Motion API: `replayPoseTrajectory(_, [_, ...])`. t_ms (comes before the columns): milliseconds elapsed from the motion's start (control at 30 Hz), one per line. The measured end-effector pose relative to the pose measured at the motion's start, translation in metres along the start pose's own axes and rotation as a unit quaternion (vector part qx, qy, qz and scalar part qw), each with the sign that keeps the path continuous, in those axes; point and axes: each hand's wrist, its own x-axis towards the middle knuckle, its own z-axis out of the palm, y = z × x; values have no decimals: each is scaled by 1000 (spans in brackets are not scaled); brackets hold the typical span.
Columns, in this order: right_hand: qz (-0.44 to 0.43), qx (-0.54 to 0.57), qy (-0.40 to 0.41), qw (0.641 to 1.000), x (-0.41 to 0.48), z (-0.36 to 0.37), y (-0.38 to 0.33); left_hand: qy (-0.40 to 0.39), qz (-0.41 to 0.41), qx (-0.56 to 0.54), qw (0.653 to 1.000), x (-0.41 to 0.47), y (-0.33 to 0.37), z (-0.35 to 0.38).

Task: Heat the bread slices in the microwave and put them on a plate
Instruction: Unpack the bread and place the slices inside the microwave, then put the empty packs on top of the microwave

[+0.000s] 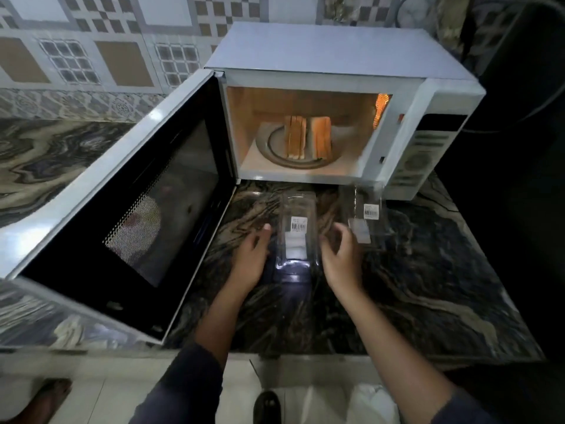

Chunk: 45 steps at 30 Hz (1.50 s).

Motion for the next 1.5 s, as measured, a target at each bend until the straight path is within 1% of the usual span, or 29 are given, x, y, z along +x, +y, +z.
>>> replayPoseTrajectory(67, [49,-17,-40,998,-7,-5,7,-8,-33,31,999,-13,-9,5])
replayPoseTrajectory(133, [125,-11,-97,987,-8,-8,12,-23,-59,89,994,-19,-22,8])
replayPoseTrajectory(167, [158,-2,-118,980,-7,-9,14,-21,-67,94,993,-22,-25,10])
replayPoseTrajectory(233, [202,22,-150,967,-5,-9,19,-13,-95,33,995,-31,-19,15])
replayPoseTrajectory(333, [250,89,-181,947,-5,-7,21,4,-145,-73,987,-41,-10,22])
replayPoseTrajectory(400, [267,128,-175,939,-7,-9,19,15,-170,-119,978,-42,-9,23])
replayPoseTrajectory(467, [278,150,-165,934,-7,-10,17,21,-189,-142,971,-42,-9,22])
replayPoseTrajectory(567, [292,158,-155,930,-6,-9,18,17,-214,-171,962,-41,-4,20])
replayPoseTrajectory(700, [298,157,-152,929,-3,-9,20,31,-247,-180,952,-41,4,18])
replayPoseTrajectory(967, [303,122,-168,930,0,-9,17,31,-272,-161,948,-38,6,18])
replayPoseTrajectory(1133, [277,126,-159,939,4,-7,17,-4,-257,-185,948,-41,4,15])
replayPoseTrajectory(1267, [261,93,-175,945,8,-6,16,-26,-232,-204,951,-45,4,8])
replayPoseTrajectory(1433, [249,77,-192,946,8,-5,16,15,-220,-158,962,-44,3,10])
replayPoseTrajectory(1500, [246,69,-190,948,8,-3,17,26,-226,-150,962,-45,6,12])
